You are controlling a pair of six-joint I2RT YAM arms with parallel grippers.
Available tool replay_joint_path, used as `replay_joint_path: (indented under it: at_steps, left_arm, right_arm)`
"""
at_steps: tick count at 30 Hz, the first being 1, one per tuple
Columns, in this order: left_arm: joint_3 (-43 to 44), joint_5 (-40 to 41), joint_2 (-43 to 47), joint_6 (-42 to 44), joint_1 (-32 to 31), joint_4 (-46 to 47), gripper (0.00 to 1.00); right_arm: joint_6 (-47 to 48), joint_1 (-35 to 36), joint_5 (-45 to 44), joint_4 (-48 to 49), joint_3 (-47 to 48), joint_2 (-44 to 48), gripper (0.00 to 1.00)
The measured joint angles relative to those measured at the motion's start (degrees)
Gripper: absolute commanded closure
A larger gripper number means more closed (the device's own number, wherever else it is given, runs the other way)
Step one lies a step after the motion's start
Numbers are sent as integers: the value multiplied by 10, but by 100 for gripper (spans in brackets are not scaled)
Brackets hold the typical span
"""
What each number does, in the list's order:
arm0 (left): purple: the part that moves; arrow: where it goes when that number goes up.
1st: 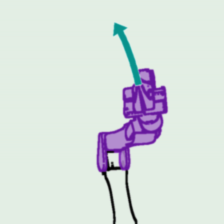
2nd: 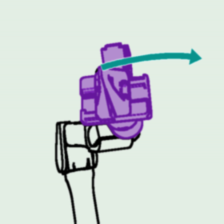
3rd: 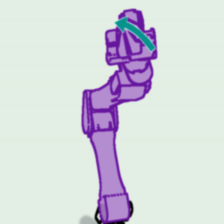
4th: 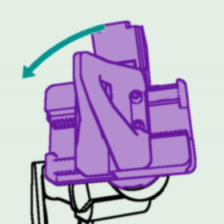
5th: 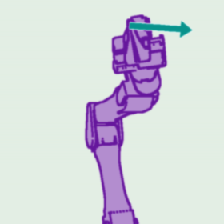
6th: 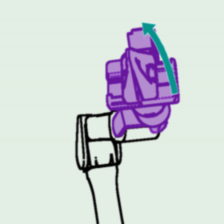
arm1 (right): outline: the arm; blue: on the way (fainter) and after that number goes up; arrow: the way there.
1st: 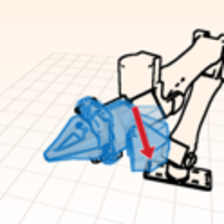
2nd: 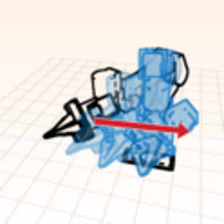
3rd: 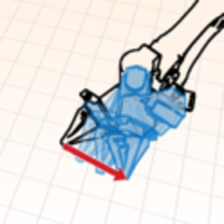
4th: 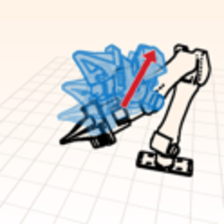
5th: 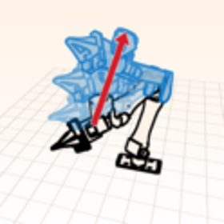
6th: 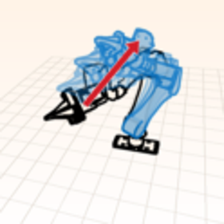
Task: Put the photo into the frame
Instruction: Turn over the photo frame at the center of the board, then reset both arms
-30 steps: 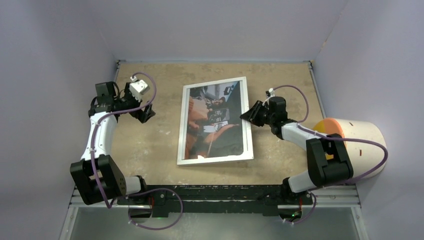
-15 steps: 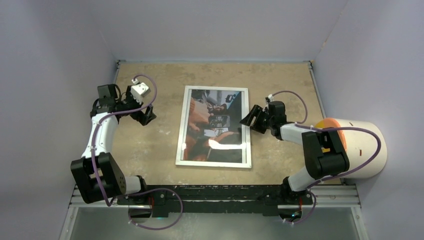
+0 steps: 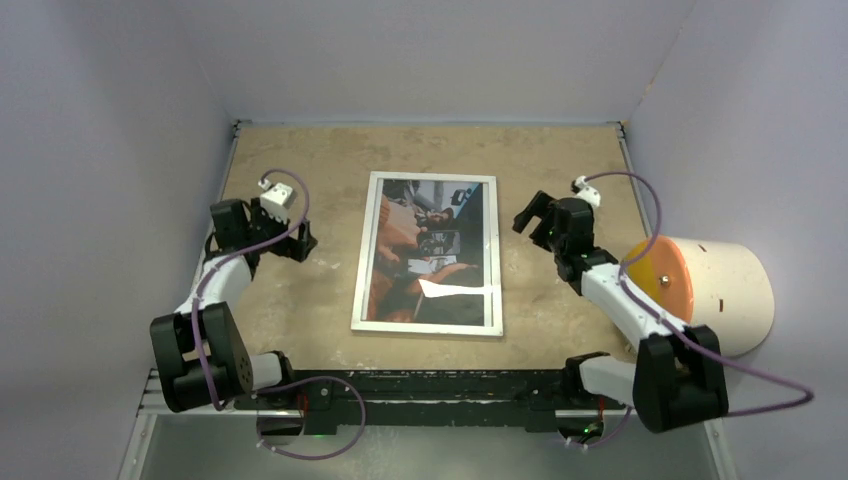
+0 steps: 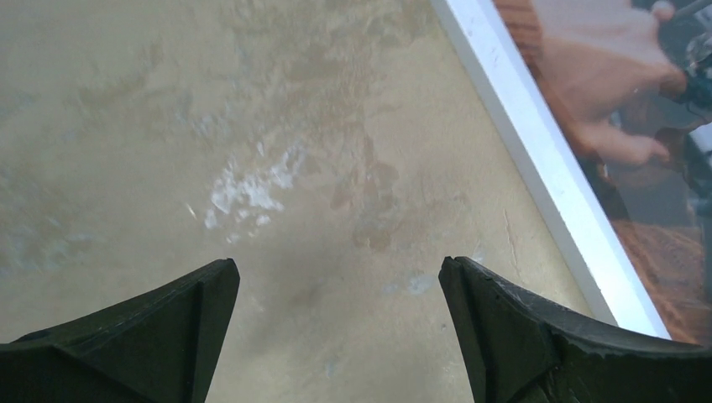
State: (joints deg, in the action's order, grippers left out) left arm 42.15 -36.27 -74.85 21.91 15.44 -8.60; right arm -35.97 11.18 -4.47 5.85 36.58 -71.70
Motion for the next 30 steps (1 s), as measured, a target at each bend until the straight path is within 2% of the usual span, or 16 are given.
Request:
replay_joint_path:
  at_steps: [2, 6, 12, 18, 22, 25, 28, 30]
  left_arm:
    - [-70, 10, 12, -31, -2, 82, 0]
    - [-194, 14, 13, -87, -10, 247, 0]
    - [-278, 35, -33, -133, -35, 497, 0]
    - [-285, 70, -73, -150, -57, 652, 0]
    - [-285, 91, -85, -157, -65, 696, 0]
    - [-306, 107, -106, -169, -66, 768, 0]
    - [-344, 117, -169, -178, -70, 866, 0]
    - [-358, 123, -218, -183, -74, 885, 0]
  right_arm:
    - [4, 0, -83, 15, -10, 46, 1]
    - [47, 0, -223, 109, -89, 92, 1]
    - [131, -1, -349, 227, -203, 97, 1]
    - [182, -1, -394, 422, -284, 88, 1]
    - [206, -1, -394, 531, -283, 18, 1]
    - [223, -1, -393, 603, -281, -48, 1]
    - [241, -1, -393, 679, -282, -107, 1]
    - [260, -1, -385, 726, -284, -136, 1]
